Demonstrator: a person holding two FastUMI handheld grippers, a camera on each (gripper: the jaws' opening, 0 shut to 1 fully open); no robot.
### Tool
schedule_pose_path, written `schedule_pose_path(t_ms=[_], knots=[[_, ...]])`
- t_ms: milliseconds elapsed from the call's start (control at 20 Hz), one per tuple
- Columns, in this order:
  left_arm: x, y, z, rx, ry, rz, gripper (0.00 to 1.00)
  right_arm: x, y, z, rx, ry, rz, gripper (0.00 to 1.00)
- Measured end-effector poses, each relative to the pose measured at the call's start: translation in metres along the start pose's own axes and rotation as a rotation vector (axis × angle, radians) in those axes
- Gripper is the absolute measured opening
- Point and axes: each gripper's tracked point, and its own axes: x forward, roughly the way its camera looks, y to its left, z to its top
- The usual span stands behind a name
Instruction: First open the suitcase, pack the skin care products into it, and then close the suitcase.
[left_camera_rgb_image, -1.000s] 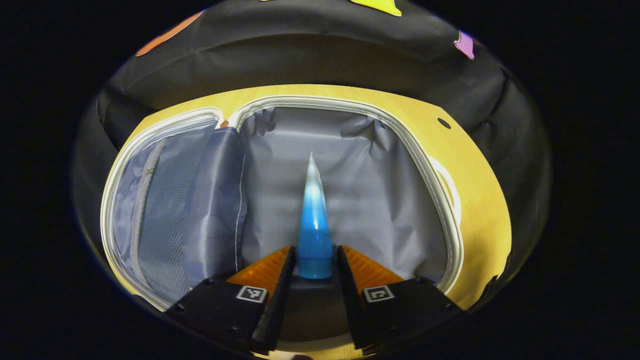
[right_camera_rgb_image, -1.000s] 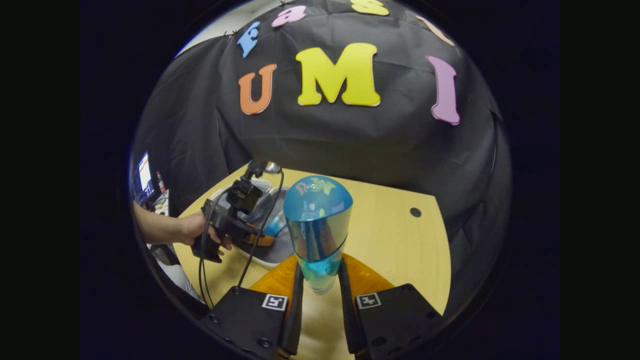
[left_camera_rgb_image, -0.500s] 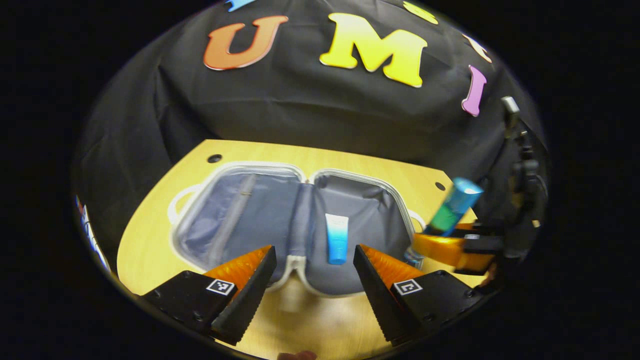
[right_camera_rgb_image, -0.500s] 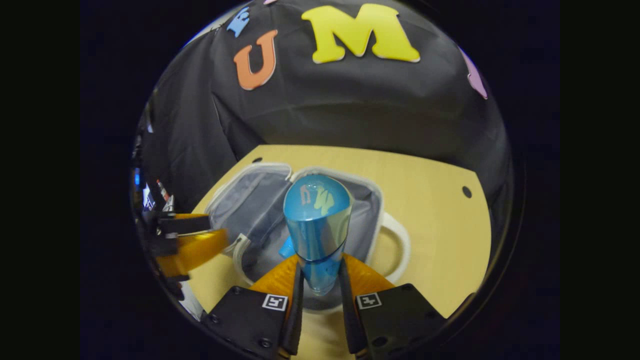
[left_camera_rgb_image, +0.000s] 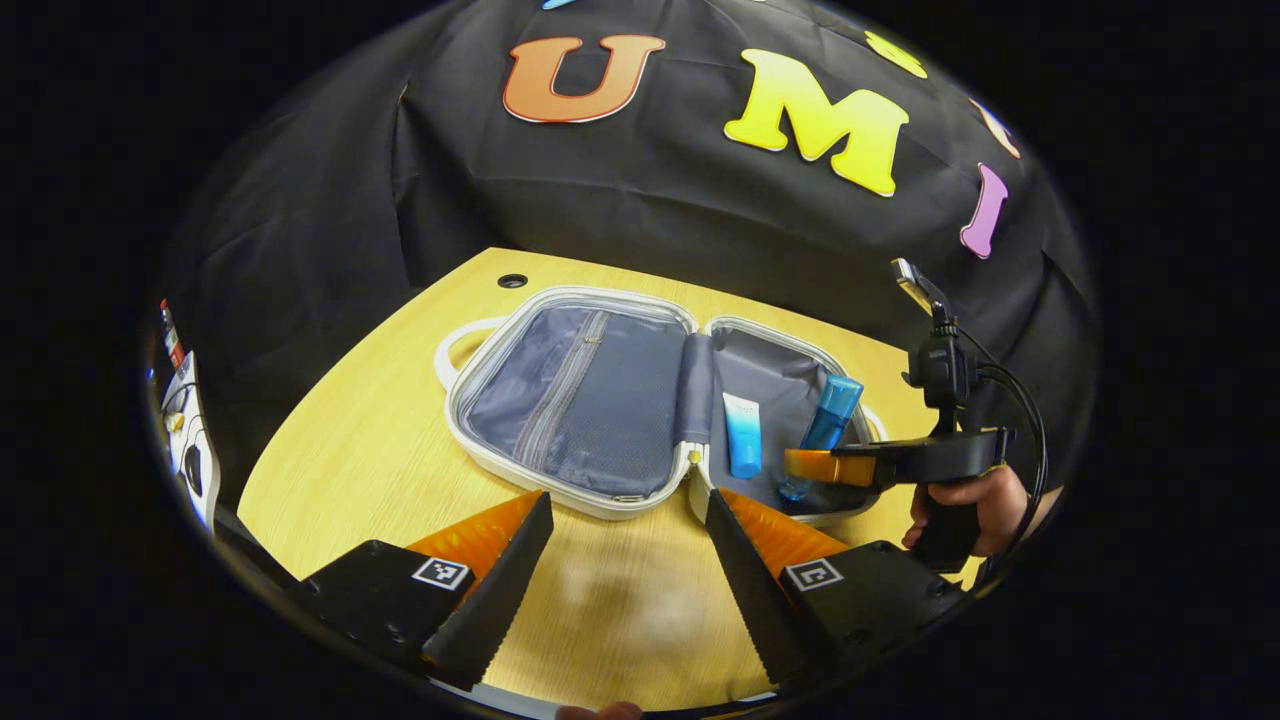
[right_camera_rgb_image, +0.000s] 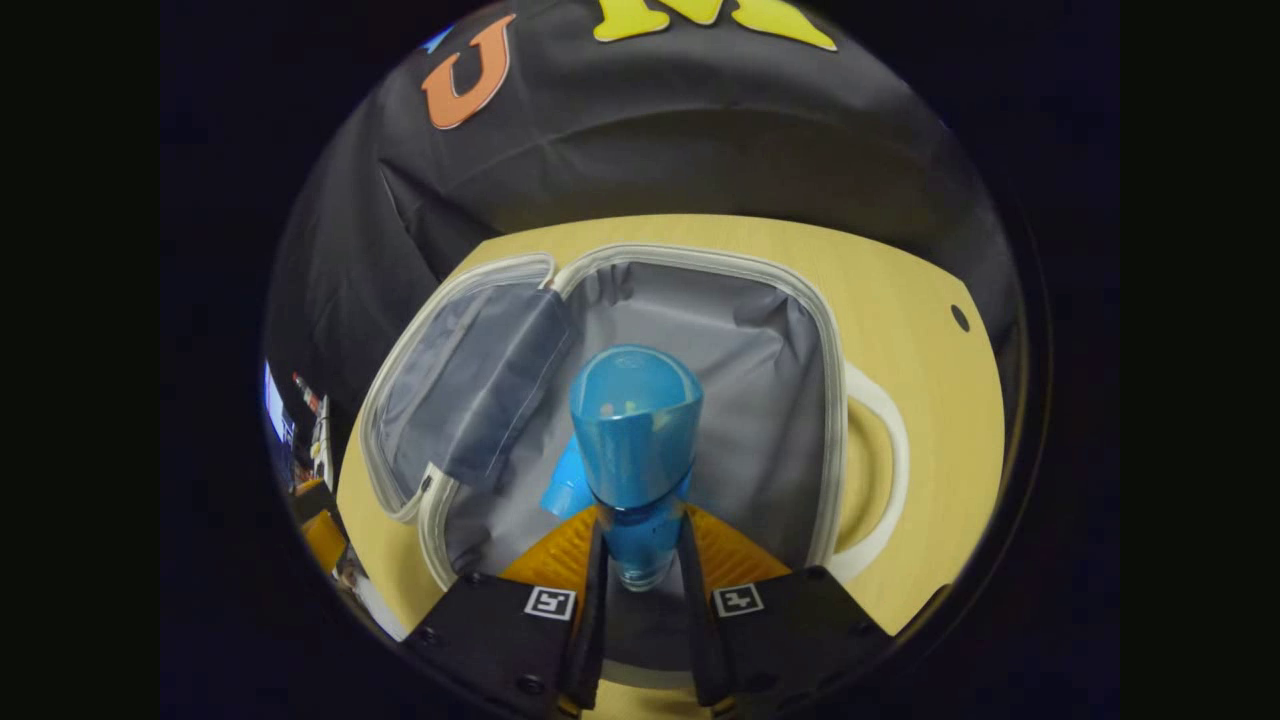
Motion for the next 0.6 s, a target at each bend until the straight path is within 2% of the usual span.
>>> schedule_pose_path(t_ms=[300,350,400,550,600], knots=[[0.001,0.0,0.009,-0.025,-0.018,-0.023,0.99,0.015,-0.007,0.007,0.056,0.049,-0.055,0.33],[0.001,0.001,0.01,-0.031,-0.018,-0.021,0.99,0.017,-0.009,0.007,0.056,0.059,-0.067,0.3],[0.0,0.003,0.01,-0.037,-0.019,-0.018,0.98,0.02,-0.009,0.006,0.054,0.068,-0.077,0.33],[-0.001,0.012,0.013,-0.059,-0.022,-0.008,0.98,0.024,-0.014,0.002,0.067,0.104,-0.117,0.3],[0.001,0.015,0.014,-0.065,-0.024,-0.004,0.99,0.024,-0.015,-0.001,0.071,0.119,-0.126,0.33]])
